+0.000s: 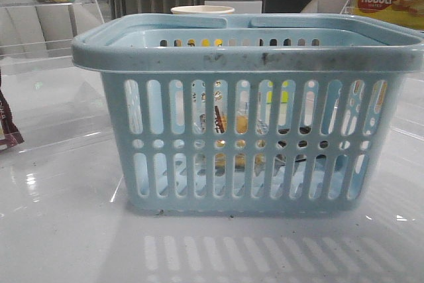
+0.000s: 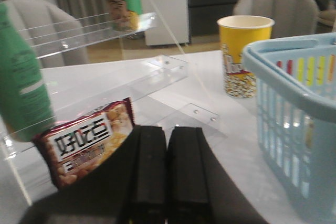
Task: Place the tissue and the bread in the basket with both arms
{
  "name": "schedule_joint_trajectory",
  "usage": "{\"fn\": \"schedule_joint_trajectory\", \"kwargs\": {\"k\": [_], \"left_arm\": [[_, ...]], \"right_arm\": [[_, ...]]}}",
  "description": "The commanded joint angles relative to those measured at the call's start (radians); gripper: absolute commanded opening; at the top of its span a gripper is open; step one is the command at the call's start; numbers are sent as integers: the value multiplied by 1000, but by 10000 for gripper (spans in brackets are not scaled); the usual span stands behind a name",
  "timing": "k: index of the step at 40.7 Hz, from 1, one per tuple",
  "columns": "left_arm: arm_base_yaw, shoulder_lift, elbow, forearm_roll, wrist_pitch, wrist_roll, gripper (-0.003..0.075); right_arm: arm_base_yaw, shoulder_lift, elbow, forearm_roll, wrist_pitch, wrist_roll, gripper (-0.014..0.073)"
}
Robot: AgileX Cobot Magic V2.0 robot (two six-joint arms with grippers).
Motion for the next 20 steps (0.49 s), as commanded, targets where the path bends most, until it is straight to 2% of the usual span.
{"fn": "schedule_joint_trajectory", "kwargs": {"k": [1, 9, 14, 20], "left_arm": [[69, -66, 65, -31, -167, -8, 93], [125, -147, 165, -40, -215, -8, 93], [125, -147, 206, -42, -288, -8, 93], [113, -147, 204, -42, -281, -8, 93]], "right_arm": [[0, -9, -26, -3, -64, -8, 28], [0, -9, -26, -3, -64, -8, 28], [0, -9, -26, -3, -60, -8, 28], [0, -9, -26, -3, -60, -8, 28]]}}
